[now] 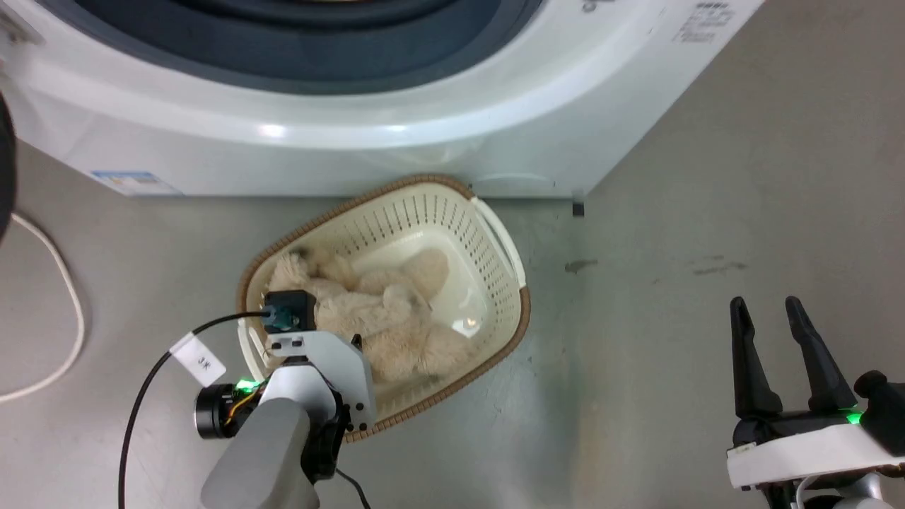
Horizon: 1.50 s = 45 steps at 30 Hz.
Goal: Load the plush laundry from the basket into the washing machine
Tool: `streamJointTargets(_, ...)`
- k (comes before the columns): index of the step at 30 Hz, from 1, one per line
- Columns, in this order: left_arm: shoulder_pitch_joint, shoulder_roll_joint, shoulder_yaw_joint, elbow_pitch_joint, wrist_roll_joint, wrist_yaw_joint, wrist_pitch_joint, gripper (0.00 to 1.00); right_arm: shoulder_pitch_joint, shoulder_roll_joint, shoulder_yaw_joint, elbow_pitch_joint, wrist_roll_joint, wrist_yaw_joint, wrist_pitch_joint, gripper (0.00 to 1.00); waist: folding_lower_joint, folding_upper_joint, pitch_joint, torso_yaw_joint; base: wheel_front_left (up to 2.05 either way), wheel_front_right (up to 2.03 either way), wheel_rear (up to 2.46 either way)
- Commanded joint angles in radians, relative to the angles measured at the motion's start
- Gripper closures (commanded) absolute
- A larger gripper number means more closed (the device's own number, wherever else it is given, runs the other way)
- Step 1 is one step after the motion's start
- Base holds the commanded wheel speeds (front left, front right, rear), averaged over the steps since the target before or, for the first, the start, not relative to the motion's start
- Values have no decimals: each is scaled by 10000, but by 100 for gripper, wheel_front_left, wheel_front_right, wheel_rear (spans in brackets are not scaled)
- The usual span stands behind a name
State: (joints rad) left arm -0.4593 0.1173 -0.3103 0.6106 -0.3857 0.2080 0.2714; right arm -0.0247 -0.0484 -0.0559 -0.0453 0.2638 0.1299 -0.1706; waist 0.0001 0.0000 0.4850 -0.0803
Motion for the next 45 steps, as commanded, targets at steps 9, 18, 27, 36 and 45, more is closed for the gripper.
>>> streamJointTargets(9, -1052, 413, -606, 743, -205, 315, -134, 0, -279, -13, -28, -171, 502, 6, -272, 0, -1, 0, 1304, -57, 0, 0, 0)
streamJointTargets(18, -2061, 699, -1305, 1412, -259, 387, -16, 0, -393, -15, -95, -175, 923, 7, -459, 0, -1, 0, 2320, -180, 0, 0, 0)
streamJointTargets(27, -2996, 969, -1913, 2114, -423, 626, 273, 0, -547, -16, -24, -143, 1437, 7, -647, 0, -1, 0, 3250, -454, 0, 0, 0)
streamJointTargets(36, -3725, 1178, -2356, 2784, -732, 1092, 455, 0, -698, -17, -26, -176, 1877, 8, -835, 0, -1, 0, 4073, -654, 0, 0, 0)
streamJointTargets(45, -4082, 1282, -2602, 2853, -834, 940, -348, 28, -828, -18, 64, -170, 2103, 8, -912, 0, -1, 0, 4466, -747, 0, 0, 0)
